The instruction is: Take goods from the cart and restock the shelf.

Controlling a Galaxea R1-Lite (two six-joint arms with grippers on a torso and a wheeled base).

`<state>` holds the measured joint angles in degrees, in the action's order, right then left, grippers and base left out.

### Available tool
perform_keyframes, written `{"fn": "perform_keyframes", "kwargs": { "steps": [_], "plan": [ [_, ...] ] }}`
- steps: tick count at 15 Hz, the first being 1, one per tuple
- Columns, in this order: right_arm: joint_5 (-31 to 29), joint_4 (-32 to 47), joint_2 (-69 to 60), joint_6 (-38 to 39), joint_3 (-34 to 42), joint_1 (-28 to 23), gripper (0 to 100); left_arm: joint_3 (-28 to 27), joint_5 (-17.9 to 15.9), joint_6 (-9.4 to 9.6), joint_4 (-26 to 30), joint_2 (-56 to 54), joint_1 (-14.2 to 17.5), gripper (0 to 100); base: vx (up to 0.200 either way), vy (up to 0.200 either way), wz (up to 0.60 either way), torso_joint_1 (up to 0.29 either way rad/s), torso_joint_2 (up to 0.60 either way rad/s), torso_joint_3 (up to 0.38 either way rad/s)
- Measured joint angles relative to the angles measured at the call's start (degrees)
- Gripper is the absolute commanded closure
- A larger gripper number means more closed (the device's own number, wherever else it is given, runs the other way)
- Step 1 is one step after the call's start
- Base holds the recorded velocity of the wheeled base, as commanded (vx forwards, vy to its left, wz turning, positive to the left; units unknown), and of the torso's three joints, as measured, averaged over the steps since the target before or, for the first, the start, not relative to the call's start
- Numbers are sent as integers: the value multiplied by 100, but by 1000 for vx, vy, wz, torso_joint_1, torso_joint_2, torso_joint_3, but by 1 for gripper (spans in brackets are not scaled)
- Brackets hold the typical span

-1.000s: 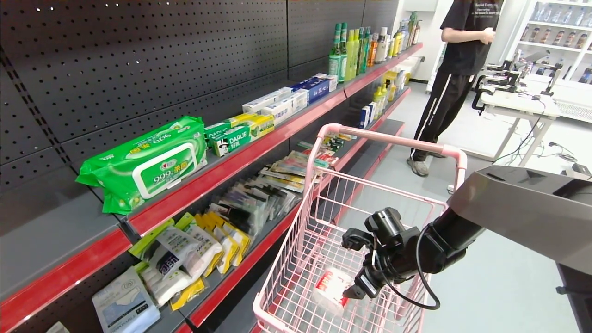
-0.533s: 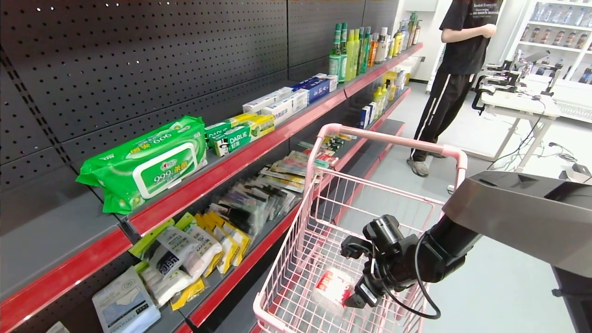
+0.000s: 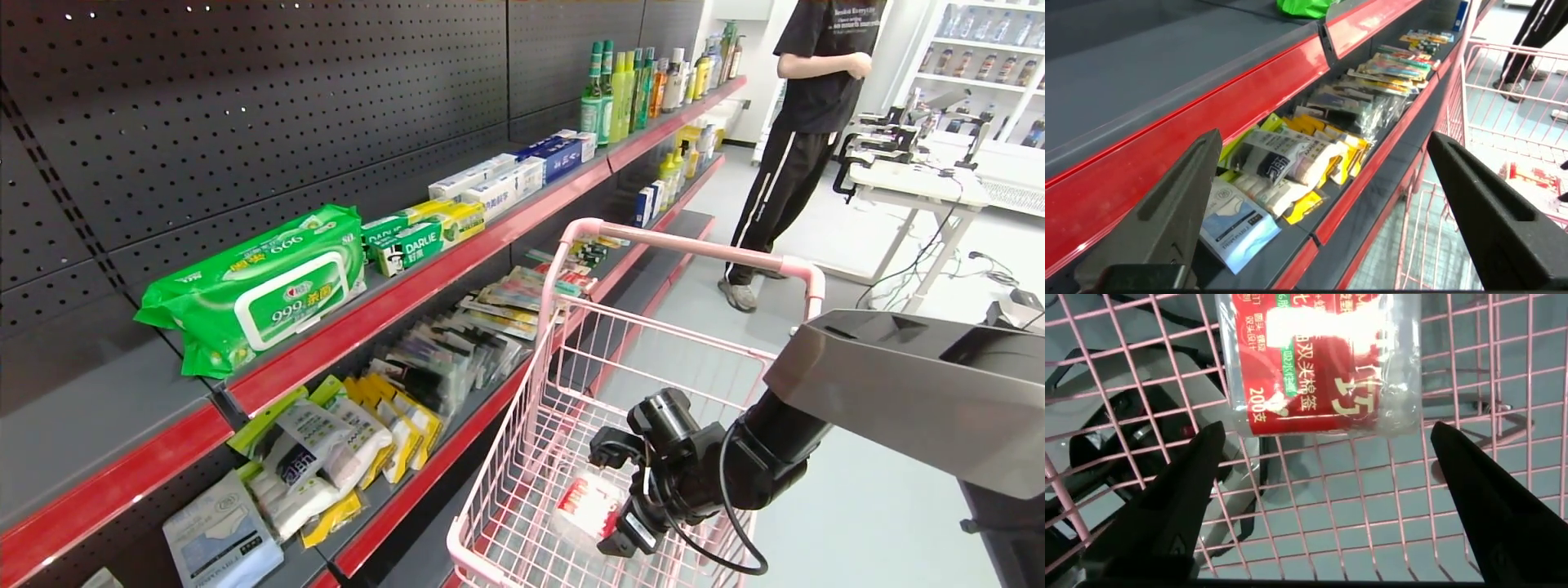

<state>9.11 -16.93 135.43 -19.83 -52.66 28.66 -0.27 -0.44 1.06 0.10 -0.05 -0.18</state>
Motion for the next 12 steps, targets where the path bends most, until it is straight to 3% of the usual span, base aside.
{"fn": "perform_keyframes", "kwargs": {
  "steps": [5, 9, 12],
  "plan": [
    [-5, -272, -28, 400, -9, 22, 0, 0, 0, 0, 0, 0, 0, 0, 0, 0, 0, 0, 0, 0],
    [-11, -395, -249, 1546, 84, 96, 0, 0, 0, 0, 0, 0, 0, 0, 0, 0, 0, 0, 0, 0],
    [-60, -670, -393, 3009, 132, 141, 0, 0, 0, -5, 0, 0, 0, 0, 0, 0, 0, 0, 0, 0]
  ]
}}
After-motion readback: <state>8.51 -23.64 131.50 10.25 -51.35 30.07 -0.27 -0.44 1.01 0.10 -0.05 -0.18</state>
